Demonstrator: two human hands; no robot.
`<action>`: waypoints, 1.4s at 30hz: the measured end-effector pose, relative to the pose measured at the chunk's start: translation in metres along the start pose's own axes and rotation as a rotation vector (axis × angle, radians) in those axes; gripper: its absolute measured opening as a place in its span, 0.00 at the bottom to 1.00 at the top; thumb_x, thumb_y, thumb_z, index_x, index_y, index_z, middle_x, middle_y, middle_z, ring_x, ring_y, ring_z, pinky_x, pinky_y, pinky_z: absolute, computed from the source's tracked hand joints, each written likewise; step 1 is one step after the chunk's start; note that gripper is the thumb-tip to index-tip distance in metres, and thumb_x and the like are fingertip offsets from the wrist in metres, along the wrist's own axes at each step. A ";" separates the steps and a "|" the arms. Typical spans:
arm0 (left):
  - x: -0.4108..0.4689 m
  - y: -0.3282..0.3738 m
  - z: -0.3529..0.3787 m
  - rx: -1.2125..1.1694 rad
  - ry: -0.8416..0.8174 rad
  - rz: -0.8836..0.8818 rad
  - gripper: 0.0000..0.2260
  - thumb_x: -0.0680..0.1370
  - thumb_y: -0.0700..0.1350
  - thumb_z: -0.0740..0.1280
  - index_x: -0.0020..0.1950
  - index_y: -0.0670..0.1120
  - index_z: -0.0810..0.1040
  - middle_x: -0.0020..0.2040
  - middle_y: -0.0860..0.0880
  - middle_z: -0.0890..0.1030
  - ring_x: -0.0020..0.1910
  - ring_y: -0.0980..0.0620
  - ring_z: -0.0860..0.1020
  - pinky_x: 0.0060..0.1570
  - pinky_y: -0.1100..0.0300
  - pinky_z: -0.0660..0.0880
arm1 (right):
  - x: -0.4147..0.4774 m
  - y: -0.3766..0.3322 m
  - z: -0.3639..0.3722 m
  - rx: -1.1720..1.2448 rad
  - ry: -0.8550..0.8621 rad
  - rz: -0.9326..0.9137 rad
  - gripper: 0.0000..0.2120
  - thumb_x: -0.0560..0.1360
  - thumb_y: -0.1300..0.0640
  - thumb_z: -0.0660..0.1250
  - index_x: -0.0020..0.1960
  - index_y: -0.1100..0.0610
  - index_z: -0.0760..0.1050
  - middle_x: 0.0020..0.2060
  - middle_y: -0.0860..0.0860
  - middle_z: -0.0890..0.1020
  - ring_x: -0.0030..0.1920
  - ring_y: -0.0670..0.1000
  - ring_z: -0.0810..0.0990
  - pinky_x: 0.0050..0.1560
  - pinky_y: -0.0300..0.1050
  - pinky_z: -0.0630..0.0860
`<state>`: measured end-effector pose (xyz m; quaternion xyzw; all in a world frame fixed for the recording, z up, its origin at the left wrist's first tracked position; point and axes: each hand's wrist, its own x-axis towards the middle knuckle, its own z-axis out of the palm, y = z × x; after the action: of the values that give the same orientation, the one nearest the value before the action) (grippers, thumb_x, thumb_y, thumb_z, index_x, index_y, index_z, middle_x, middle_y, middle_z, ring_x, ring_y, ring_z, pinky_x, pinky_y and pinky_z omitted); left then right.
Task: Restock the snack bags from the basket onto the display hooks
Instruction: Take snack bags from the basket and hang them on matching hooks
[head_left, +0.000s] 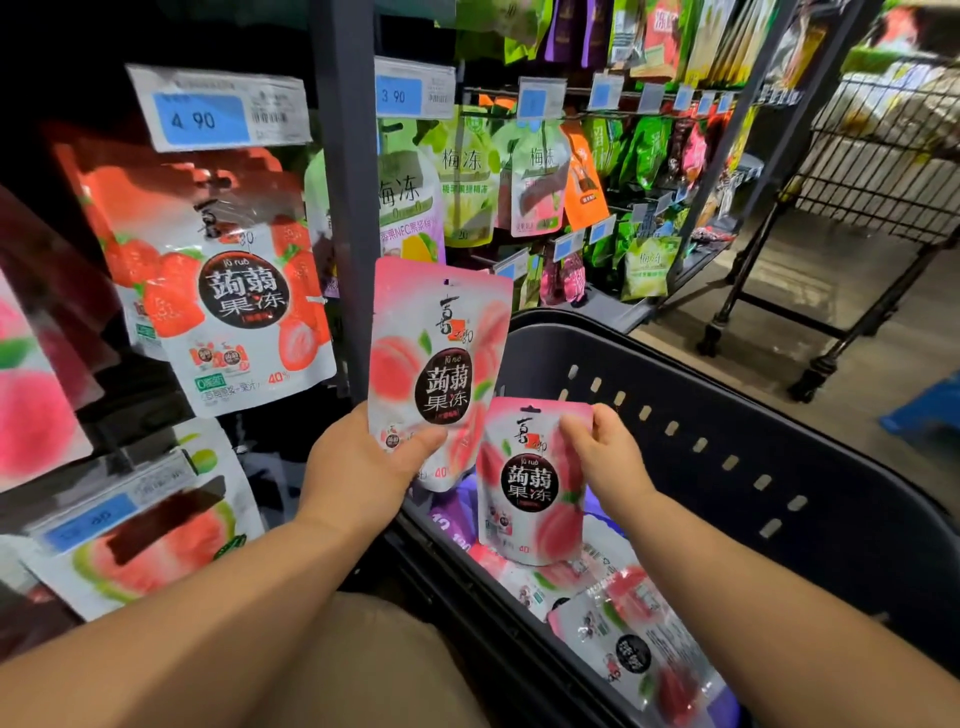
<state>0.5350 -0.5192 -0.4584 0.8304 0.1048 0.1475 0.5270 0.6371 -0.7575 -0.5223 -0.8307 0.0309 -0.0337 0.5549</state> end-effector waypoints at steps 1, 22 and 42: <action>-0.001 0.000 0.000 0.002 -0.007 0.004 0.09 0.72 0.51 0.75 0.44 0.59 0.75 0.40 0.61 0.79 0.40 0.66 0.74 0.39 0.68 0.69 | -0.001 0.002 0.002 0.049 -0.040 0.017 0.09 0.75 0.54 0.70 0.45 0.57 0.72 0.40 0.56 0.80 0.41 0.52 0.79 0.45 0.53 0.77; -0.002 0.002 -0.001 -0.036 -0.015 0.002 0.12 0.73 0.49 0.76 0.41 0.60 0.73 0.42 0.61 0.80 0.42 0.68 0.74 0.39 0.74 0.67 | 0.026 0.021 -0.030 0.286 0.009 0.099 0.05 0.76 0.64 0.70 0.50 0.56 0.78 0.48 0.58 0.85 0.48 0.59 0.84 0.48 0.54 0.81; 0.003 0.002 0.002 0.008 0.034 -0.003 0.10 0.73 0.50 0.75 0.51 0.53 0.79 0.44 0.56 0.81 0.44 0.56 0.77 0.42 0.63 0.69 | 0.005 0.079 -0.018 -0.048 -0.109 0.375 0.15 0.66 0.64 0.79 0.50 0.59 0.79 0.44 0.58 0.85 0.41 0.55 0.84 0.47 0.54 0.82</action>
<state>0.5386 -0.5205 -0.4568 0.8297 0.1155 0.1606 0.5219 0.6391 -0.8048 -0.5878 -0.8239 0.1557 0.1161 0.5324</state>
